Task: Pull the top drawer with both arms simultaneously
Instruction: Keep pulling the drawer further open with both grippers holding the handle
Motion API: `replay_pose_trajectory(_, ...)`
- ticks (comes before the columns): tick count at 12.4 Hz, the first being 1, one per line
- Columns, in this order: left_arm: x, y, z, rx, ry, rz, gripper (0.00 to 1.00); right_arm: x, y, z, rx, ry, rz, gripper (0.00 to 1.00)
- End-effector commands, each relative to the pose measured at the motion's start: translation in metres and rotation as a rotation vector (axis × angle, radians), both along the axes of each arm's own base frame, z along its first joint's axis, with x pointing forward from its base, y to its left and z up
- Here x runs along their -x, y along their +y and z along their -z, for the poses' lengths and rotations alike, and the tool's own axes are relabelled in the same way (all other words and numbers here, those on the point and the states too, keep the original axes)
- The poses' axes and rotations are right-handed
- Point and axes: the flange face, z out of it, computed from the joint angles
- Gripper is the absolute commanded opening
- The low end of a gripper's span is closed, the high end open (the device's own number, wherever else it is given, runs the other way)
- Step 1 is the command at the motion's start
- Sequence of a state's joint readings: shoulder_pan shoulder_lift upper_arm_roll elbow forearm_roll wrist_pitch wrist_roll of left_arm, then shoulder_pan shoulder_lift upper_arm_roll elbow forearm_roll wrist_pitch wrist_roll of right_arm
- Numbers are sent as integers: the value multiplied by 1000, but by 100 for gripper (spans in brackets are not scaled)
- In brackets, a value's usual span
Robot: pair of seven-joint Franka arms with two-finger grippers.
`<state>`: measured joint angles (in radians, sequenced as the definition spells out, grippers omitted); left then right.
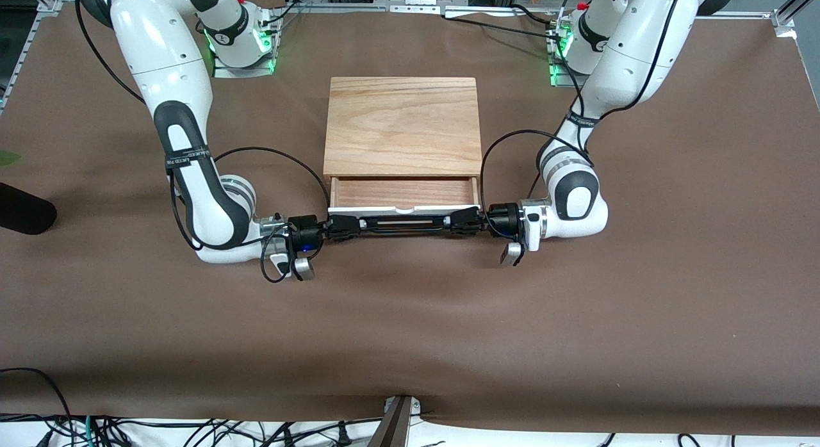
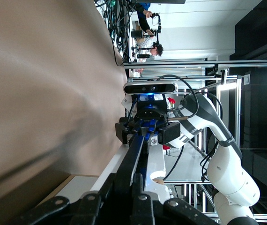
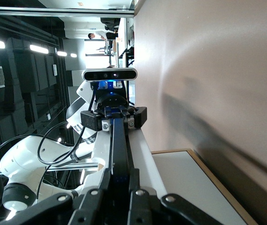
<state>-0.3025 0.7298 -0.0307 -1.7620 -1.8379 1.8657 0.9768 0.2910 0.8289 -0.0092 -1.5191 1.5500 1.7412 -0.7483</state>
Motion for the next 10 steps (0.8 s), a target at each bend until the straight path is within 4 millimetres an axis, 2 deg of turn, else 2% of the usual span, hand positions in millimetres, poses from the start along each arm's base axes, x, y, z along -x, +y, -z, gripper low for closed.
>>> replay_pose_trajectory(1,-23,40,-18,42,-6,-78,0,-24,-38,-49,-68,92,57,0)
replay_pose_trajectory(6,-25,45,-14,32,-6,-75,0,-24,-38,-49,-68,92,57,0)
replay_pose_trajectory(7,-27,51,-10,25,-1,-83,0,-24,-38,-49,-68,92,57,0)
replay_pose_trajectory(10,-33,56,-13,16,-13,-81,0,-26,-39,-51,-71,99,64,0)
